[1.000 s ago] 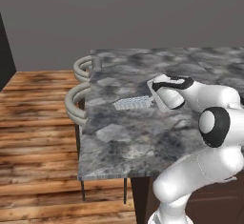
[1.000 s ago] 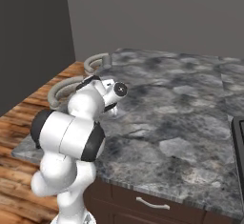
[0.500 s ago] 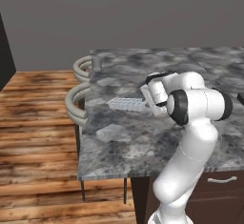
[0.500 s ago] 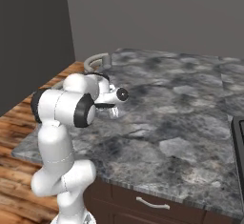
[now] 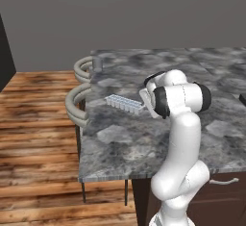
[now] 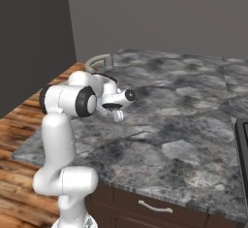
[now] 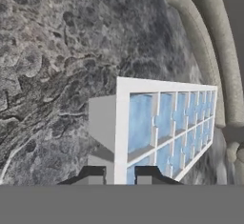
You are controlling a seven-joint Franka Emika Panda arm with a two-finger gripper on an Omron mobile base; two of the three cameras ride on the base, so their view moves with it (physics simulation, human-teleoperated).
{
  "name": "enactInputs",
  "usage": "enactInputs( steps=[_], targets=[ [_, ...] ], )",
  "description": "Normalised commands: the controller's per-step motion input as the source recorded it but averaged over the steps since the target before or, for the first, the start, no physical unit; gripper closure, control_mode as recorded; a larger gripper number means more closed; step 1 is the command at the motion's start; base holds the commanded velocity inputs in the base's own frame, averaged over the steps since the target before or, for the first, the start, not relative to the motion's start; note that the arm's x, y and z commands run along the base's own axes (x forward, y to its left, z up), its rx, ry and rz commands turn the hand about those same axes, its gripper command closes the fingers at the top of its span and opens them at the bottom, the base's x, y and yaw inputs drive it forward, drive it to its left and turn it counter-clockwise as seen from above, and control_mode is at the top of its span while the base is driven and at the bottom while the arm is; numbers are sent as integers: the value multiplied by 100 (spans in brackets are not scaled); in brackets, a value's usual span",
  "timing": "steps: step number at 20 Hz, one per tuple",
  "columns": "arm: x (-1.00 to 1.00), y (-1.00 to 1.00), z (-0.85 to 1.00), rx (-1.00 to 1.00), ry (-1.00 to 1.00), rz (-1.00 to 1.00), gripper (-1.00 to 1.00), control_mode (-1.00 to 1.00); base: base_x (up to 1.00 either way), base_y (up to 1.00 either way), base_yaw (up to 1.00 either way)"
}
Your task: Open the freezer door, pick up the ice cube tray from the freezer, and place it on the dining counter.
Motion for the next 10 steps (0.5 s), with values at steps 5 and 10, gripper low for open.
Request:
enactInputs(
  steps=[5, 10],
  targets=[
    [0, 0, 0, 0, 0, 0, 100, -100, 0, 0, 0],
    [0, 0, 0, 0, 0, 0, -100, -100, 0, 0, 0]
  ],
)
